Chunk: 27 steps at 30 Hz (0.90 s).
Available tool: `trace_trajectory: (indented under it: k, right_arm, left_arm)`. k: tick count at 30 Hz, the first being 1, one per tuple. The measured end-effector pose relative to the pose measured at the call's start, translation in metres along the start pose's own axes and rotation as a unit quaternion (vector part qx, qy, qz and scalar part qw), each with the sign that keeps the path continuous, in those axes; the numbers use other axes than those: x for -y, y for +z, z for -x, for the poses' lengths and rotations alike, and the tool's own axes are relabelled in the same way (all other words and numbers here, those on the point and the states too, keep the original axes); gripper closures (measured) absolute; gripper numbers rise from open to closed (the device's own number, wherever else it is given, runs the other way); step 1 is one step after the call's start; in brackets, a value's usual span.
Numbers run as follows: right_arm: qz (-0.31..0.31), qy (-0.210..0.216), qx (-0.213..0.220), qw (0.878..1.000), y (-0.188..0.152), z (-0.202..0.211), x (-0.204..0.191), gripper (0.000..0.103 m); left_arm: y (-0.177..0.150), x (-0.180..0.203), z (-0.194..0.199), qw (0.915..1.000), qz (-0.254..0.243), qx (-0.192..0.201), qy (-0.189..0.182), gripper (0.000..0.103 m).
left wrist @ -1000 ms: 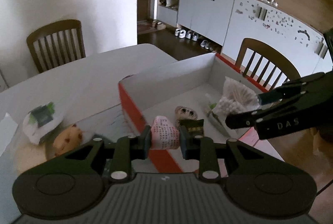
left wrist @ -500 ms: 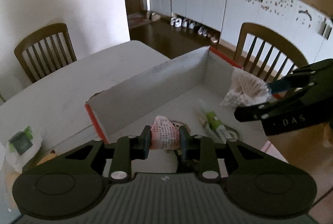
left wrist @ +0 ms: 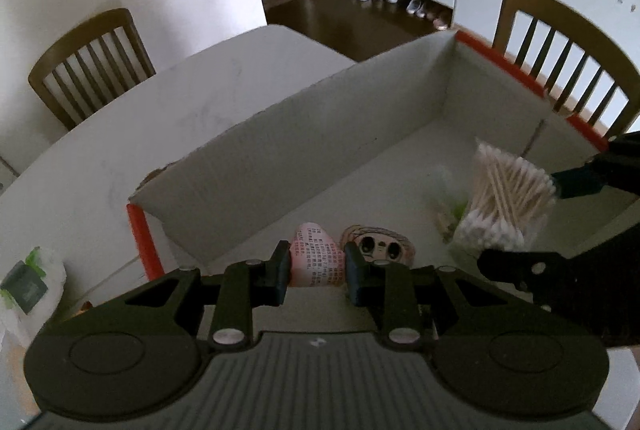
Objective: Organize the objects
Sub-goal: 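Lower the bottle and swab bag into the shoebox and open both tools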
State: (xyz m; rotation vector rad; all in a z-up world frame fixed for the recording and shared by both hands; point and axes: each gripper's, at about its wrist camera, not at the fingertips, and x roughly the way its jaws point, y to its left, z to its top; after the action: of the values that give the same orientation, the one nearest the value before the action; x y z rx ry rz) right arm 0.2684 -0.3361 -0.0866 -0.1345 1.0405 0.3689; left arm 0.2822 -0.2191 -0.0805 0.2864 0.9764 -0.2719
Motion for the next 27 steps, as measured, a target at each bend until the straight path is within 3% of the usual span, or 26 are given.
trace_trajectory:
  k: [11, 23, 25, 27]
  right_arm:
    - [0.017, -0.017, -0.031, 0.999, -0.008, -0.023, -0.004, 0.032]
    - [0.011, -0.006, -0.032, 0.999, -0.022, -0.023, -0.001, 0.030]
    - [0.011, -0.002, -0.031, 0.999, -0.024, -0.021, -0.001, 0.028]
    - [0.011, 0.002, -0.030, 0.999, -0.023, -0.019, 0.001, 0.026]
  left_arm:
    - [0.001, 0.004, -0.031, 0.9984, -0.012, -0.055, -0.003, 0.076]
    - [0.001, 0.011, -0.029, 0.9971, -0.020, -0.072, 0.009, 0.076]
    - [0.000, 0.013, -0.028, 0.9970, -0.018, -0.074, 0.012, 0.073]
    - [0.000, 0.014, -0.026, 0.9970, -0.016, -0.074, 0.014, 0.063]
